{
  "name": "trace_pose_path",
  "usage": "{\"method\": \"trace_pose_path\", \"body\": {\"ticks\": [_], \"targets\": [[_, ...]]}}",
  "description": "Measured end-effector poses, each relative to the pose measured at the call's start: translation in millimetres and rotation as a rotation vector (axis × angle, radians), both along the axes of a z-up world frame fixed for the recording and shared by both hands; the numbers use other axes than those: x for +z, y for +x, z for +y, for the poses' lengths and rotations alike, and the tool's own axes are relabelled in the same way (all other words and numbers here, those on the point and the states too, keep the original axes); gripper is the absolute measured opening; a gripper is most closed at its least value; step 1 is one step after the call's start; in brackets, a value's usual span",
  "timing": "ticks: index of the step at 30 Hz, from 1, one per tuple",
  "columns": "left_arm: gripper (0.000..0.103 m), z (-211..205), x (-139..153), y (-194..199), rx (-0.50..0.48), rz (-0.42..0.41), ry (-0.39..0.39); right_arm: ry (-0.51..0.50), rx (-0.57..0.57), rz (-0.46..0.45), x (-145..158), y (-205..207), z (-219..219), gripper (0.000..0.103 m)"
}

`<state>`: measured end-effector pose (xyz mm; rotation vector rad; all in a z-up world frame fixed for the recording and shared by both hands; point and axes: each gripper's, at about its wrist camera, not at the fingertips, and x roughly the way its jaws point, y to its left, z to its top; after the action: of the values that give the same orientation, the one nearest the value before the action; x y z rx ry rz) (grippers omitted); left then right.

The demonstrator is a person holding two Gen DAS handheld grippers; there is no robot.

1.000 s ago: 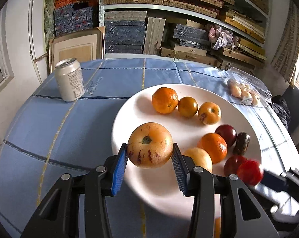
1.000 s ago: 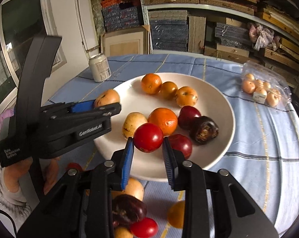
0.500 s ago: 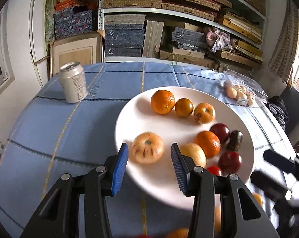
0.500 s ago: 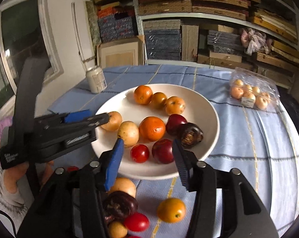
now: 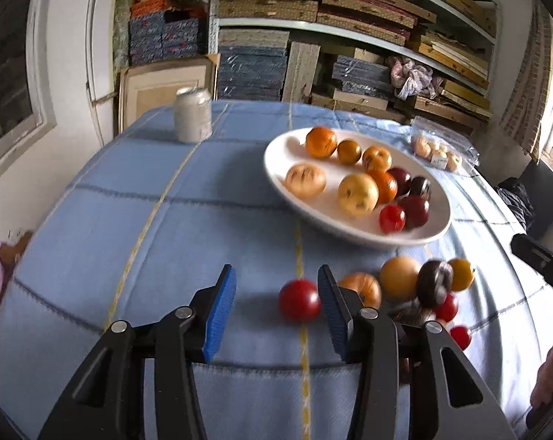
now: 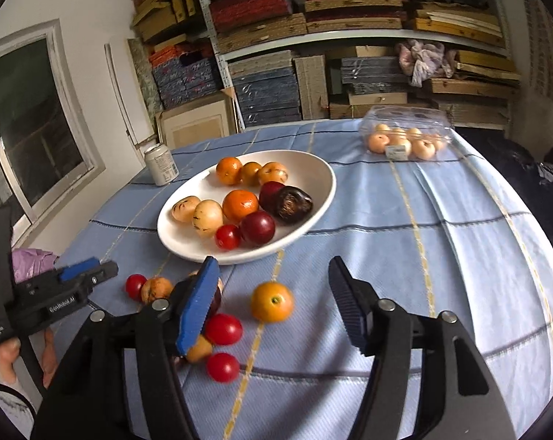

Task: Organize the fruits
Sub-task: 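Withdraw both open tools from the plate back to the fruit pile, then grasp a red tomato with the left tool while the right tool moves toward the pile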

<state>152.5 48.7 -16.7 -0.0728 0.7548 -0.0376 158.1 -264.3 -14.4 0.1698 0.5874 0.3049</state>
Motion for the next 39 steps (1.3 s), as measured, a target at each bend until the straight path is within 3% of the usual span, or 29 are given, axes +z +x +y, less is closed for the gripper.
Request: {"method": "trace_pose_path", "body": {"ticks": [8,23,39], "targets": [[0.047,0.2,-7.0,0.5,-0.01,0.008,0.006,0.0,-0.021,0.012,-3.2,0.9,-7.5,0.068],[0.054,-22.4,-22.2,10.2,-0.059,0.02,0.109,-0.025,-0.01,0.005,-2.4,-1.9,0.7,0.072],[0.052,-6.9,-34.8,24.5,-0.06,0.099,0.008,-0.029,-0.018,0.02,-5.3,0.1,-2.4,0.072]]}}
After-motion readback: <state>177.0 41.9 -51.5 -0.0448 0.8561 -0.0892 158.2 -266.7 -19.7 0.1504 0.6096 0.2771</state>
